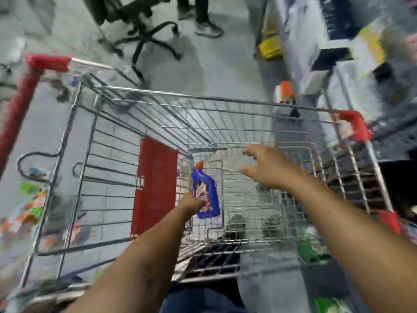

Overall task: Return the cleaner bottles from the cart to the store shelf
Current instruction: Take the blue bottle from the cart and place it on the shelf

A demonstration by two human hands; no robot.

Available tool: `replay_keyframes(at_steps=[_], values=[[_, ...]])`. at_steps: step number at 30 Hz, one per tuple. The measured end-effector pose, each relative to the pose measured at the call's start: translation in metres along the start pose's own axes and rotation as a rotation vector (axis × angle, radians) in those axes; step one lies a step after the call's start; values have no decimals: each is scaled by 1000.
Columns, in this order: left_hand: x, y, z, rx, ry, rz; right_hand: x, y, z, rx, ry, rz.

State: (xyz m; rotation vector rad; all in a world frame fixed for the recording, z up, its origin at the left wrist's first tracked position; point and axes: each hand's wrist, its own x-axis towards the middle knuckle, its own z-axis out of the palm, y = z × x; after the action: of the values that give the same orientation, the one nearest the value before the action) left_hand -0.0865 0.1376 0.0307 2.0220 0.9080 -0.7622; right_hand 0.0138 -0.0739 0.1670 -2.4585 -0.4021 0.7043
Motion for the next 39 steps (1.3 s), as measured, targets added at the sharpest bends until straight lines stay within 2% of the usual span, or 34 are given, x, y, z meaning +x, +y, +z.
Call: replay_keyframes(at_steps=[4,7,12,15,19,24,29,33,39], values=[[25,-20,24,-127,-89,-135,93,4,66,-73,-263,38],[50,-33,37,-228,-51,-232,147,14,118,-37,-362,126],[74,-61,48,-256,-27,-345,193,30,191,1,-401,199],[81,-73,49,-327,-33,-300,201,36,215,85,-427,256],[89,-80,52,-523,-72,-302,202,44,230,142,-395,277],[84,-75,48,-515,-80,-274,188,48,221,305,-328,273],[79,-47,32,-410,-107,-91,160,58,170,498,-157,306],[55,-6,14,-188,-84,179,122,66,113,674,5,355],[-30,64,1,-183,-104,618,-2,44,9,764,424,181]])
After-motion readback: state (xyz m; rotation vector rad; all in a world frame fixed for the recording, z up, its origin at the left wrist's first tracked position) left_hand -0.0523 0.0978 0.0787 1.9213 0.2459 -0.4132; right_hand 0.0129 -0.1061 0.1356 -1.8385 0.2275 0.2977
